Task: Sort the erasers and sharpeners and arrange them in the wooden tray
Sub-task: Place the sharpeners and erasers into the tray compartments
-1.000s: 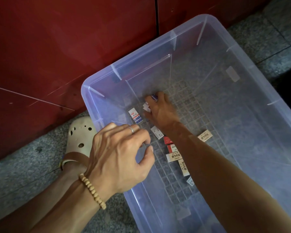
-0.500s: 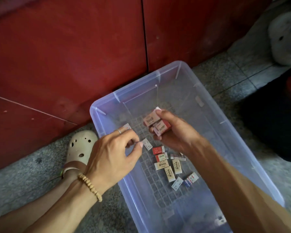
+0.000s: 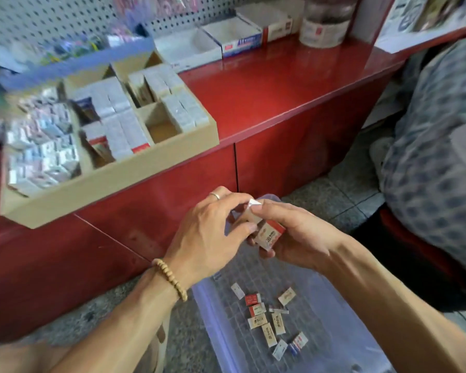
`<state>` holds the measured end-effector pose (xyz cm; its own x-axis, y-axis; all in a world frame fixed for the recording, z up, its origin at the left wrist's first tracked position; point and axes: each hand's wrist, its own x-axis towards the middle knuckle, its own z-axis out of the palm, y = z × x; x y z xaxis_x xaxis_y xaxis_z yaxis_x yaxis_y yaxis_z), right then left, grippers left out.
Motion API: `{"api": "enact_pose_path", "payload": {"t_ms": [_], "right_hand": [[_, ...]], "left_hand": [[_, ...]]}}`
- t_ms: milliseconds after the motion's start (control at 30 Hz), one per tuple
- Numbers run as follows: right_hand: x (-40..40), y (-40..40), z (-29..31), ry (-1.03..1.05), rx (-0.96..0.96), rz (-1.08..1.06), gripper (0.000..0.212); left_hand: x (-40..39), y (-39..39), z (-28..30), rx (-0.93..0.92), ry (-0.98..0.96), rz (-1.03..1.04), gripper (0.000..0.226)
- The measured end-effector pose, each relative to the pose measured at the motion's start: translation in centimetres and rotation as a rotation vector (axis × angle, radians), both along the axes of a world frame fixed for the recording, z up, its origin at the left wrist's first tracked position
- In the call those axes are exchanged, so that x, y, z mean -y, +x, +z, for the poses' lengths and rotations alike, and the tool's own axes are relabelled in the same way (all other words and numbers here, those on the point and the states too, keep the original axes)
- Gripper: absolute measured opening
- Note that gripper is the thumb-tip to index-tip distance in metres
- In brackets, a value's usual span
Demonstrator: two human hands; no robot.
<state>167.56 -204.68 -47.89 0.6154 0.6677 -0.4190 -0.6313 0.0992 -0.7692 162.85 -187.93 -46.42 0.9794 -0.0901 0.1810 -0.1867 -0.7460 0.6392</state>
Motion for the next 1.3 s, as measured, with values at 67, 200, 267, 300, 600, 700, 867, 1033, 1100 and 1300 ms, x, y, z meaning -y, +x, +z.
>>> {"api": "enact_pose_path", "payload": {"t_ms": [67,200,267,300,600,700,867,1033,1100,1300], "right_hand": [[-0.8,0.4,2.3,-0.011,0.039,-0.034,0.034],[-1.8,1.3,6.2,-0.004,0.061,-0.13,0.018],[-2.3,1.8,7.3,-0.008,0.069,-0.174,0.019],[-2.6,2.1,7.6,-0.013,0.062,-0.212,0.018],[-6.9,5.2,10.4,-0.067,0.065,-0.477,0.014],[-8.0,5.5,11.0,-0.036,0.081,-0.474,0.014],[-8.6,5.5,11.0,-0.032,0.05,-0.5,0.013],[-8.2,5.4,10.7,-0.081,0.066,-0.511,0.016],[-8.1,5.5,10.7,-0.089,0.069,-0.521,0.015],[-8.0,5.6,10.4,-0.12,0.092,-0.502,0.016]], "left_hand": [[-0.6,0.6,2.1,0.043,0.004,0.017,0.033],[-1.5,2.2,5.6,0.088,-0.03,0.034,0.027],[-1.7,3.1,6.9,0.083,-0.05,0.034,0.024],[-2.0,3.5,7.5,0.087,-0.052,0.024,0.023],[-11.7,9.3,13.0,0.057,-0.083,0.178,0.014],[-15.4,11.9,14.7,0.031,0.062,0.293,0.018],[-17.8,15.4,15.1,-0.081,0.338,0.345,0.022],[-17.4,17.9,13.6,-0.102,0.472,0.262,0.019],[-17.3,18.5,13.0,-0.107,0.521,0.256,0.019],[-17.4,18.9,11.4,-0.083,0.509,0.255,0.02]]}}
